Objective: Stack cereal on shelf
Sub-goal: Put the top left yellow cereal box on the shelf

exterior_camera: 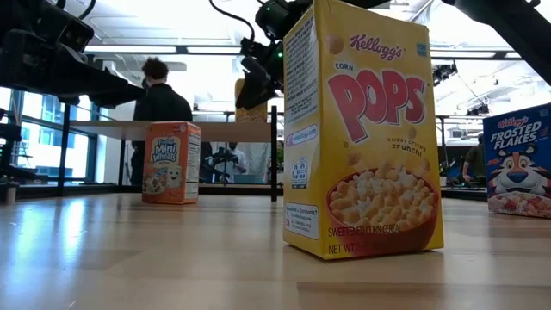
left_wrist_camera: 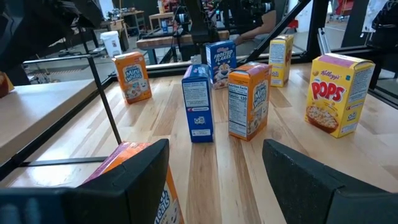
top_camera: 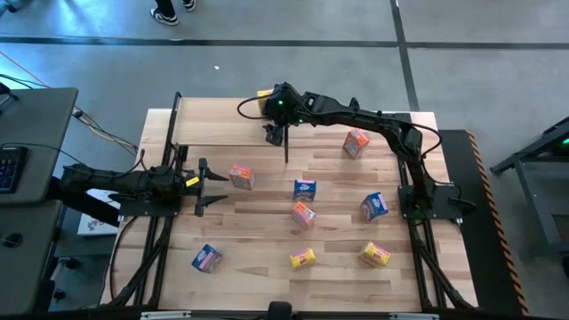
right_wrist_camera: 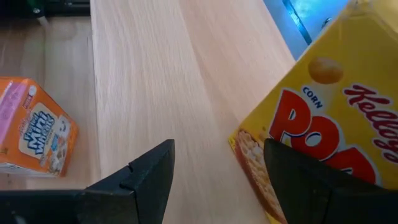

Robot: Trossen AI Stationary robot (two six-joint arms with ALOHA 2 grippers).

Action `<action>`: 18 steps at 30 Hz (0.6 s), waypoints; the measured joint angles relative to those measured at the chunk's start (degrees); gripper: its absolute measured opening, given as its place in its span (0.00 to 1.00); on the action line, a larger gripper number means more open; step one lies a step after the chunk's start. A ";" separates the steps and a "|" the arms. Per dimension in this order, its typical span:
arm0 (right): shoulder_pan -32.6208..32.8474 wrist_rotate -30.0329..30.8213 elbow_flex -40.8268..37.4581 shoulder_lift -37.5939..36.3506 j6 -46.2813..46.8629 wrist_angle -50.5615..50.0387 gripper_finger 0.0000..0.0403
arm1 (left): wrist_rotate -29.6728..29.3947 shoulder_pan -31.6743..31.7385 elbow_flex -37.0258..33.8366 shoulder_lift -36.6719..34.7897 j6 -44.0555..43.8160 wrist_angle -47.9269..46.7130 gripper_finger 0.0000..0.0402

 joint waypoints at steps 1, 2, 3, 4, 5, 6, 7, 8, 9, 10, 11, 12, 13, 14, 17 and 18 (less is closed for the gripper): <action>0.01 -0.15 0.00 0.01 0.33 0.02 0.59 | 0.00 0.01 0.00 0.01 0.00 0.00 0.62; 0.15 -0.17 0.01 0.22 0.44 0.29 0.59 | 0.00 0.01 0.00 0.01 0.00 0.01 0.62; 0.24 -0.17 0.02 0.37 0.61 0.61 0.59 | 0.00 -0.01 0.02 0.01 0.00 0.02 0.62; 0.28 -0.15 0.02 0.50 0.80 0.48 0.59 | 0.00 0.01 0.00 -0.01 0.00 0.00 0.62; 0.41 -0.08 0.01 0.75 0.76 0.30 0.59 | 0.00 0.01 0.02 0.01 0.00 0.00 0.62; 0.64 0.09 0.02 1.00 0.77 0.74 0.59 | 0.00 0.01 0.00 -0.01 0.00 0.02 0.62; 0.75 0.41 0.02 1.13 0.77 1.01 0.59 | 0.00 -0.01 0.01 0.01 0.00 0.00 0.62; 0.78 0.91 0.02 1.18 0.74 0.94 0.59 | 0.00 -0.01 0.00 0.00 0.00 0.01 0.62; 0.87 1.45 0.00 1.20 0.77 1.02 0.59 | 0.00 0.00 0.01 -0.01 -0.01 0.02 0.62; 1.02 1.87 0.02 1.20 0.82 1.20 0.59 | 0.00 0.00 0.00 0.00 0.00 0.00 0.62; 1.10 2.29 0.02 1.21 0.98 1.41 0.59 | 0.00 -0.01 0.00 0.01 -0.02 0.00 0.62; 1.14 2.70 0.01 1.25 0.96 1.71 0.59 | 0.00 -0.01 0.00 -0.01 0.00 0.02 0.62; 1.18 3.00 0.02 1.27 0.98 2.11 0.59 | 0.00 0.01 0.00 -0.01 0.00 0.01 0.62; 1.18 3.04 0.02 1.27 1.14 2.50 0.59 | 0.00 0.01 0.00 0.01 0.00 0.00 0.62; 1.18 3.55 0.01 1.44 2.25 2.92 0.59 | 0.00 0.01 0.00 0.01 0.00 0.00 0.62; 1.18 3.98 0.02 1.77 2.32 3.45 0.59 | 0.00 0.01 0.00 0.01 0.00 0.01 0.62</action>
